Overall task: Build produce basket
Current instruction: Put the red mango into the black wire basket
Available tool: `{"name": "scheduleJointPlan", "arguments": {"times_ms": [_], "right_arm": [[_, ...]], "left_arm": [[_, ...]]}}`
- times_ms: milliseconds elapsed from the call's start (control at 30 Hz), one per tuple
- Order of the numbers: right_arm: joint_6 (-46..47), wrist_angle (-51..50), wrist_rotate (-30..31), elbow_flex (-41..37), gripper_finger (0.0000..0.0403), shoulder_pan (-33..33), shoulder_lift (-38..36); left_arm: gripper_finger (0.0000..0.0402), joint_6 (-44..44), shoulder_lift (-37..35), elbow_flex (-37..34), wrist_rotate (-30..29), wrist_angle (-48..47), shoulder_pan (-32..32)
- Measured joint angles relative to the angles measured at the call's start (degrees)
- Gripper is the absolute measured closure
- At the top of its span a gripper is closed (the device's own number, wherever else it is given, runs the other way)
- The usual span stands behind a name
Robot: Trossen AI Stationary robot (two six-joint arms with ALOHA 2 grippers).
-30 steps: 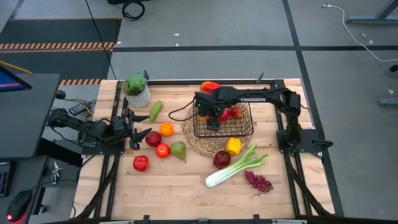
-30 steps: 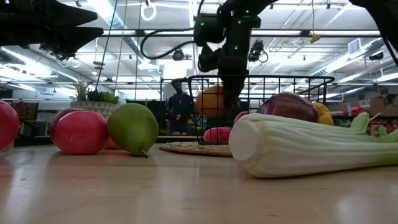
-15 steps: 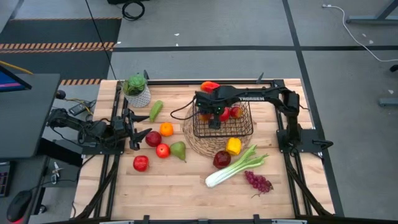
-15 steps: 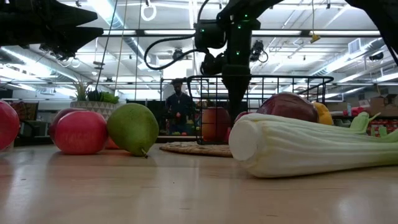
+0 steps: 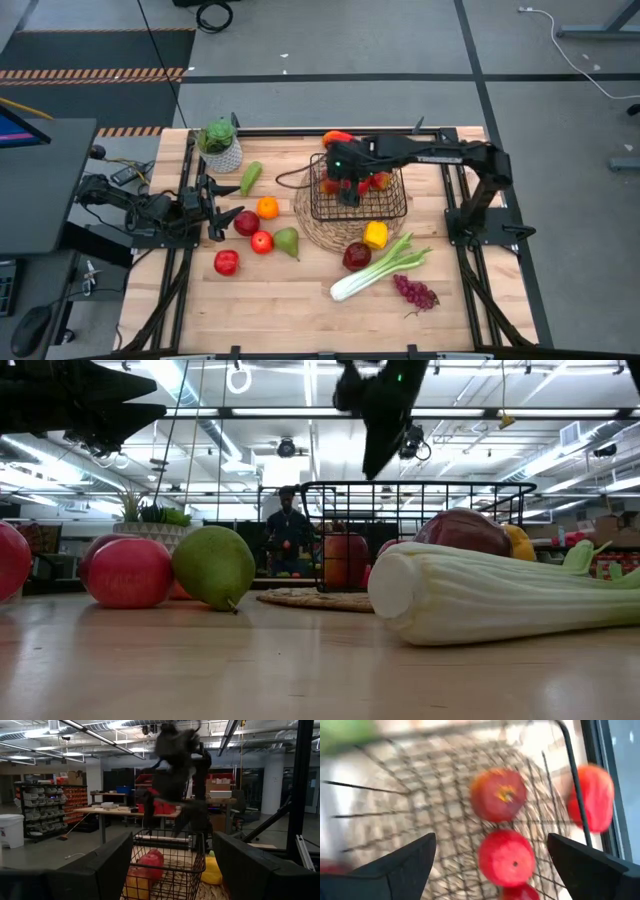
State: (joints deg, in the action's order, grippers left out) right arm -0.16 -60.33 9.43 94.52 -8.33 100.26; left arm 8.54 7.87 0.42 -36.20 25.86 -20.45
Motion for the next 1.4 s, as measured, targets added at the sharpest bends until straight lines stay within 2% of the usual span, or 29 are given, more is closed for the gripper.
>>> {"name": "scheduleJointPlan", "arguments": {"times_ms": [100,200,333,467,667,800,967,1100,1233,1400], "right_arm": [[-0.86,2.41,0.95,0.0,0.0016,2.99,-1.57],[-1.43,4.23,4.61,-0.02,0.0016,5.07,-2.93],[-1.49,6.11,7.69,-0.02,0.0016,4.45,-4.73],[-1.04,7.18,6.53,-0.02,0.0016,-0.86,-5.17],[-1.35,9.13,4.21,-0.02,0.0016,-12.56,-3.32],[-1.05,12.63,-3.11,-0.01,0.0016,-19.89,-0.45],[-2.64,10.54,-5.35,3.64,0.0021,-25.39,6.97],[-4.17,5.81,-8.83,12.1,0.0025,-27.49,13.81],[-7.25,1.25,-9.54,19.66,0.0025,-28.64,20.16],[-11.02,-0.28,-10.0,22.57,0.0025,-29.04,25.92]], "left_arm": [[0.012,-0.01,-0.01,0.01,0.01,-0.01,0.0],[0.012,0.0,0.0,0.0,0.01,-0.01,0.01],[0.012,-0.02,-0.01,-0.01,0.0,-0.01,0.01],[0.012,0.0,-0.01,-0.01,0.01,-0.01,0.0],[0.012,0.0,0.01,-0.01,0.01,-0.01,0.02],[0.012,0.0,0.0,0.0,0.0,0.0,0.0],[0.012,0.0,-0.01,-0.02,-0.01,0.0,0.01],[0.012,0.0,-0.01,0.01,0.01,-0.01,0.02],[0.012,0.0,0.01,0.0,0.01,-0.01,0.02],[0.012,0.0,-0.01,-0.01,0.0,-0.01,0.0]]}}
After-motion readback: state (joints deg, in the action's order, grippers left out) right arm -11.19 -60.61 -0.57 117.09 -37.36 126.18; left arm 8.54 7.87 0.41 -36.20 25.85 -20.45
